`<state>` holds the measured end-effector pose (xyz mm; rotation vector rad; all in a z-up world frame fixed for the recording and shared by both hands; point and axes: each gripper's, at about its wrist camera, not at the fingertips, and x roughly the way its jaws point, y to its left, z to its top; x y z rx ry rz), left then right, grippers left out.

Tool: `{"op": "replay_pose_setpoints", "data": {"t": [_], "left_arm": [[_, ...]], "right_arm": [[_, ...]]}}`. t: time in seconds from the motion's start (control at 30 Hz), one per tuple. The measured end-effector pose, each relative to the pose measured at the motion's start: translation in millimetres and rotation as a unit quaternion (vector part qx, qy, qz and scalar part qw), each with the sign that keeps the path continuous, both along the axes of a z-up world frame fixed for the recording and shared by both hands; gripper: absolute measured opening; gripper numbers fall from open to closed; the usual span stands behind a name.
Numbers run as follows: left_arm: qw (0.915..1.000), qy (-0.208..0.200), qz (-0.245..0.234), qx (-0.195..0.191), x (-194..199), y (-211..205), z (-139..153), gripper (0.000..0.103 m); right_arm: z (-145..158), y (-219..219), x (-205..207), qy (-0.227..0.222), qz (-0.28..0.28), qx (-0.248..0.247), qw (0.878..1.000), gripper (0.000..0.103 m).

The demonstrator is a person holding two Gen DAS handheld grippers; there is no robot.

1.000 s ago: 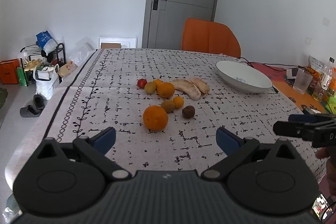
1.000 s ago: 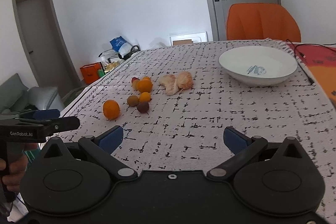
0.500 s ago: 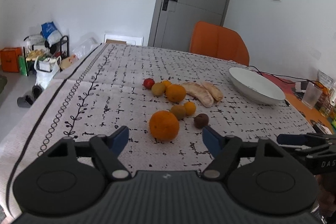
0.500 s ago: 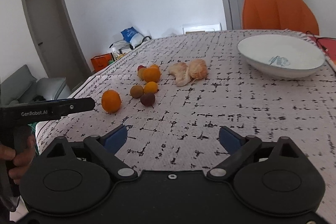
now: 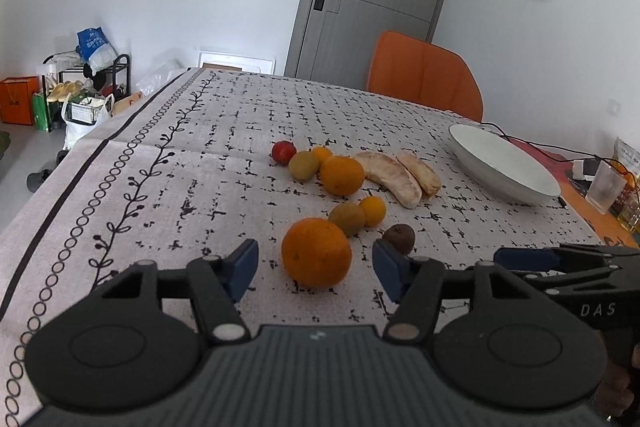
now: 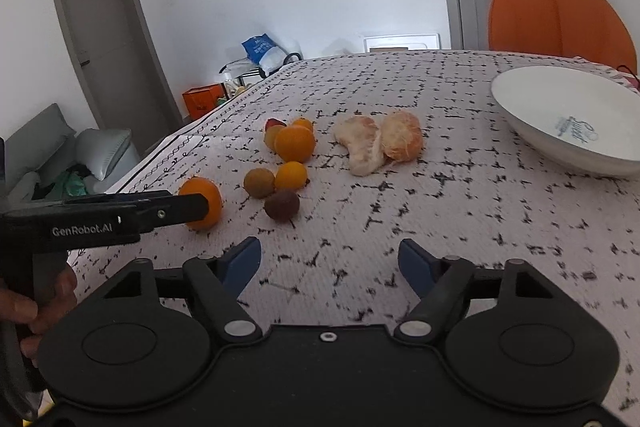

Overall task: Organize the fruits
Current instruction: 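Grasp the dark brown fruit with the right tool while the left tool grasps the large orange, then carry the dark fruit with the right tool while the left tool carries the orange to the bowl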

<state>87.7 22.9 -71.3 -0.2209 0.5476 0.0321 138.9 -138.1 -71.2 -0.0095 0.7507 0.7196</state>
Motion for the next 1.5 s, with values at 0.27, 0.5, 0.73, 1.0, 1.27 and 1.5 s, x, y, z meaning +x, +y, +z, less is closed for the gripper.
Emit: {"op": "replay_pose_setpoints", "data": {"t": [0.27,0.5,0.73,1.0,1.27,1.5], "left_arm": [[0.9996,0.005,0.008,-0.025,10,10,-6,0.039],[0.9991,0.004,0.026,-0.033,9,22,-3,0.039],[0.9983,0.0,0.039,-0.043,5,33,0,0.039],[0.999,-0.001,0.027,-0.037,5,27,3,0.038],[0.9996,-0.01,0.006,-0.024,11,5,12,0.038],[0.9996,-0.02,-0.018,-0.013,22,-18,21,0.038]], "right_arm": [[-2,13,13,0.003,0.015,0.002,1.0,0.068],[-4,30,17,-0.006,0.038,-0.011,0.999,0.057],[-2,48,17,-0.011,0.058,-0.016,0.998,0.05],[-3,51,15,-0.013,0.06,-0.017,0.998,0.023],[7,20,15,-0.014,0.035,0.018,0.999,0.023],[15,-11,19,-0.019,-0.004,0.039,0.999,0.023]]}}
